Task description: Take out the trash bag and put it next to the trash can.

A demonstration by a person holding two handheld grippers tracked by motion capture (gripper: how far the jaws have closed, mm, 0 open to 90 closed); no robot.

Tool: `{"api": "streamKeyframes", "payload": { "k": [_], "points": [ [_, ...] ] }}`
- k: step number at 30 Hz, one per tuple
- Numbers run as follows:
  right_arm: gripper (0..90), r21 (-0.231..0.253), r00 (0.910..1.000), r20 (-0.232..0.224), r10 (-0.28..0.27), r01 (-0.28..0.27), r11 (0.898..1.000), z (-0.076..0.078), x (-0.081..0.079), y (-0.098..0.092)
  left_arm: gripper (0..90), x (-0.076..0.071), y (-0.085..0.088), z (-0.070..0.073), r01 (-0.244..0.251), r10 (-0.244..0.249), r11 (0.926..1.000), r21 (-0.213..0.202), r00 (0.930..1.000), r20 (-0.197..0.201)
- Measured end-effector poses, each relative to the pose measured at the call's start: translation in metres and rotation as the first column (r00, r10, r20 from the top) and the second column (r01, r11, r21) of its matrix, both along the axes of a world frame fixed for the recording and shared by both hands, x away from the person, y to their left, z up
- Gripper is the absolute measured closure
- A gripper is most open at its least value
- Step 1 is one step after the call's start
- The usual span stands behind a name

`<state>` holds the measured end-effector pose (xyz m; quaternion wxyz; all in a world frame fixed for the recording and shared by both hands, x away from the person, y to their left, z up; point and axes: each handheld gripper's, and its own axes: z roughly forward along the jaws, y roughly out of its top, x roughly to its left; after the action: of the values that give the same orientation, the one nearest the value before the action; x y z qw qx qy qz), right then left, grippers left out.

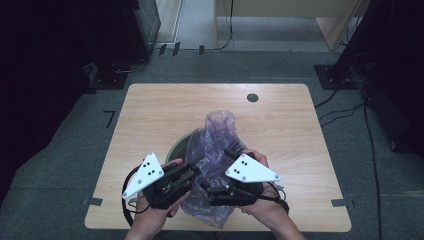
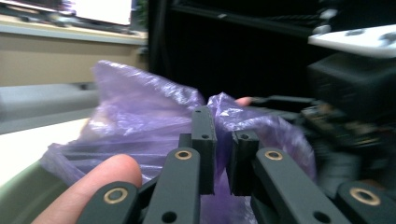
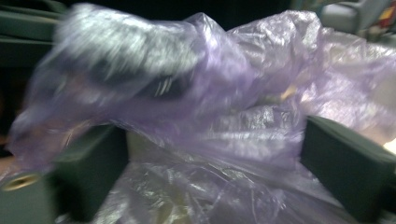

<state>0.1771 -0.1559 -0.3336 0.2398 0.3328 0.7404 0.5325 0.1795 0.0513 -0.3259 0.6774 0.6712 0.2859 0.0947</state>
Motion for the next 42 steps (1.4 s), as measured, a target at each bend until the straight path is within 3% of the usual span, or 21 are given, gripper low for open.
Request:
{"api": "streamKeyframes", "payload": {
  "k": [3,5,7,8,10,13,14,21,24,25,26,27,28,29,31,33,34,36,40,41,42],
  "points": [
    [66.1,-0.008,0.9970,0.055,-0.055,0.055,0.998,0.000,-0.001,0.003,64.3,0.000,0.006,-0.001,-0.019,0.019,0.9998,-0.011,0.9998,-0.006],
    [85.8,0.029,0.9952,0.050,-0.084,0.082,0.996,0.001,0.002,-0.001,52.7,0.001,0.011,-0.002,-0.051,0.051,0.9986,-0.013,0.9986,-0.017],
    [89.9,0.046,0.9946,0.039,-0.096,0.094,0.994,0.001,0.004,-0.004,46.3,0.002,0.014,-0.003,-0.078,0.077,0.9969,-0.015,0.9968,-0.022],
    [90.0,0.064,0.9921,0.035,-0.121,0.119,0.991,0.000,0.006,-0.008,33.3,0.003,0.019,-0.005,-0.147,0.147,0.9891,0.010,0.9886,-0.032],
    [90.0,0.069,0.9898,0.033,-0.138,0.136,0.988,0.000,0.007,-0.010,28.9,0.004,0.022,-0.006,-0.165,0.165,0.9862,0.016,0.9854,-0.041],
    [90.0,0.093,0.9841,0.050,-0.171,0.166,0.982,0.001,0.007,-0.015,26.6,0.006,0.031,-0.009,-0.201,0.202,0.9790,0.036,0.9783,-0.045],
    [90.0,0.113,0.9798,0.062,-0.190,0.182,0.977,0.003,0.007,-0.017,26.1,0.006,0.036,-0.012,-0.228,0.230,0.9725,0.049,0.9721,-0.045],
    [90.0,0.174,0.9651,0.105,-0.240,0.219,0.960,0.008,0.005,-0.026,24.7,0.008,0.052,-0.018,-0.280,0.283,0.9585,0.054,0.9577,-0.054],
    [90.0,0.191,0.9644,0.127,-0.232,0.206,0.960,0.010,0.003,-0.028,24.7,0.011,0.067,-0.023,-0.347,0.350,0.9362,0.058,0.9353,-0.054],
    [90.0,0.191,0.9644,0.127,-0.232,0.206,0.960,0.010,0.003,-0.028,24.7,0.011,0.067,-0.023,-0.347,0.350,0.9362,0.058,0.9353,-0.054],
    [90.0,0.197,0.9627,0.144,-0.229,0.199,0.960,0.011,0.001,-0.029,24.7,0.013,0.074,-0.028,-0.418,0.423,0.9043,0.087,0.9042,-0.056],
    [90.0,0.197,0.9615,0.145,-0.234,0.204,0.959,0.012,0.000,-0.029,24.8,0.013,0.074,-0.028,-0.418,0.423,0.9043,0.087,0.9042,-0.056],
    [90.0,0.197,0.9615,0.145,-0.234,0.204,0.959,0.012,0.000,-0.029,24.8,0.015,0.079,-0.031,-0.446,0.453,0.8894,0.101,0.8892,-0.064],
    [90.0,0.202,0.9600,0.147,-0.238,0.207,0.957,0.014,0.000,-0.029,24.8,0.019,0.088,-0.039,-0.490,0.500,0.8640,0.117,0.8615,-0.088],
    [90.0,0.206,0.9579,0.154,-0.242,0.209,0.956,0.015,0.000,-0.030,24.7,0.023,0.095,-0.046,-0.518,0.532,0.8448,0.133,0.8410,-0.100],
    [90.0,0.212,0.9564,0.159,-0.245,0.209,0.955,0.016,0.000,-0.031,24.2,0.025,0.101,-0.054,-0.533,0.550,0.8322,0.151,0.8281,-0.107],
    [90.0,0.212,0.9564,0.159,-0.245,0.209,0.955,0.016,0.000,-0.031,23.8,0.025,0.101,-0.054,-0.533,0.550,0.8322,0.151,0.8281,-0.107],
    [90.0,0.213,0.9546,0.164,-0.249,0.212,0.954,0.018,-0.001,-0.032,22.5,0.028,0.108,-0.064,-0.545,0.567,0.8201,0.174,0.8144,-0.122],
    [90.0,0.223,0.9528,0.165,-0.255,0.216,0.951,0.021,0.000,-0.034,17.3,0.031,0.114,-0.076,-0.549,0.583,0.8073,0.217,0.7977,-0.153],
    [90.0,0.223,0.9528,0.165,-0.255,0.216,0.951,0.021,0.000,-0.034,16.5,0.031,0.114,-0.076,-0.549,0.583,0.8073,0.217,0.7977,-0.153],
    [90.0,0.230,0.9512,0.169,-0.258,0.217,0.949,0.022,0.000,-0.035,15.5,0.033,0.116,-0.083,-0.551,0.594,0.7977,0.244,0.7881,-0.161]
  ]
}}
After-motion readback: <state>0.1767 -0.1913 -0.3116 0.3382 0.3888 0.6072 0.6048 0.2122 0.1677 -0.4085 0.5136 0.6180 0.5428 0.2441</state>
